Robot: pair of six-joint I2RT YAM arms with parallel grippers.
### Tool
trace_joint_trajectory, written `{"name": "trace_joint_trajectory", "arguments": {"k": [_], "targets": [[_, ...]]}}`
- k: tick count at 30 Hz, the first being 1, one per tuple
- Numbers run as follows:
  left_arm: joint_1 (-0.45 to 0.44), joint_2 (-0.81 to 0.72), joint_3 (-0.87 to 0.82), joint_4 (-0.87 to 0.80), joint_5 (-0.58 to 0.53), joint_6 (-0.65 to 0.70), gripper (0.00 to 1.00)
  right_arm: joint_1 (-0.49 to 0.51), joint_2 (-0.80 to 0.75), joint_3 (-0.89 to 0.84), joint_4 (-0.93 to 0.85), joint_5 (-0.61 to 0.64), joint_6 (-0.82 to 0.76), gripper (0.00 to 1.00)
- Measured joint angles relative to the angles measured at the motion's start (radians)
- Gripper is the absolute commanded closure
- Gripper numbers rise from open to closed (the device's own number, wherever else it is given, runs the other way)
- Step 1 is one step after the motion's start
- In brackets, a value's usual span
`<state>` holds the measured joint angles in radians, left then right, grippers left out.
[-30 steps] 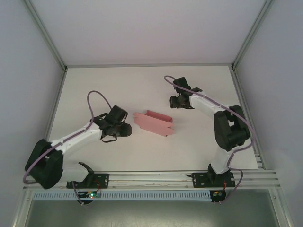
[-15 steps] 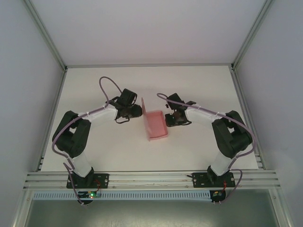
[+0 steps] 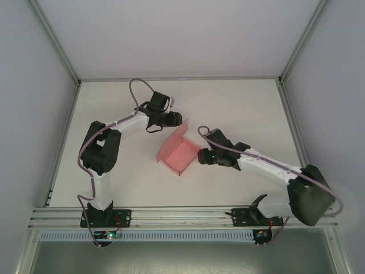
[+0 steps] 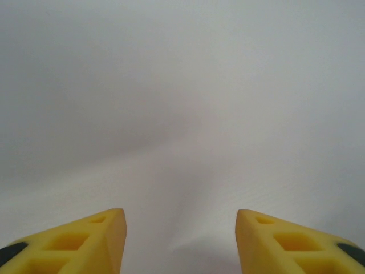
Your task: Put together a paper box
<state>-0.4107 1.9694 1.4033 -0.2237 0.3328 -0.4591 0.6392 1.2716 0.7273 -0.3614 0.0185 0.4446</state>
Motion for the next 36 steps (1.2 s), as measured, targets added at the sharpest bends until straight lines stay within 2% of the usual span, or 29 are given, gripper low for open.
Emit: {"name": "trace_joint_trajectory", "arguments": {"k": [1, 2, 4, 9, 12, 16, 20, 22, 24, 27, 30, 36], "targets": [[0.01, -0.011, 0.002, -0.006, -0.008, 0.01, 0.04, -0.032, -0.032, -0.002, 0.01, -0.004, -0.052, 0.25], [0.022, -0.027, -0.001, -0.017, -0.019, 0.016, 0.0, -0.063, -0.056, -0.003, 0.025, -0.016, -0.097, 0.18], [0.052, -0.089, -0.025, -0.05, -0.055, 0.035, 0.0, -0.127, -0.098, -0.004, 0.082, -0.073, -0.225, 0.03], [0.093, -0.377, -0.137, -0.138, -0.134, 0.08, 0.0, -0.189, -0.077, 0.05, 0.204, -0.285, -0.652, 0.02], [0.089, -0.587, -0.243, -0.156, -0.142, 0.082, 0.0, -0.191, 0.047, 0.193, 0.174, -0.428, -0.909, 0.02], [0.089, -0.796, -0.391, -0.172, -0.145, 0.082, 0.0, -0.19, 0.266, 0.454, 0.032, -0.579, -1.202, 0.04], [0.089, -0.847, -0.471, -0.189, -0.077, 0.097, 0.0, -0.19, 0.462, 0.673, -0.137, -0.642, -1.387, 0.16], [0.089, -0.845, -0.487, -0.19, -0.027, 0.109, 0.0, -0.19, 0.547, 0.762, -0.226, -0.653, -1.453, 0.26], [0.089, -0.845, -0.492, -0.19, 0.025, 0.122, 0.0, -0.19, 0.605, 0.818, -0.304, -0.656, -1.503, 0.42], [0.089, -0.845, -0.492, -0.189, 0.097, 0.162, 0.0, -0.19, 0.641, 0.839, -0.388, -0.648, -1.555, 0.66], [0.089, -0.843, -0.492, -0.188, 0.129, 0.191, 0.0, -0.19, 0.649, 0.85, -0.453, -0.636, -1.582, 0.8], [0.085, -0.787, -0.469, -0.19, 0.183, 0.26, 0.0, -0.19, 0.649, 0.861, -0.509, -0.631, -1.617, 0.99]]}}
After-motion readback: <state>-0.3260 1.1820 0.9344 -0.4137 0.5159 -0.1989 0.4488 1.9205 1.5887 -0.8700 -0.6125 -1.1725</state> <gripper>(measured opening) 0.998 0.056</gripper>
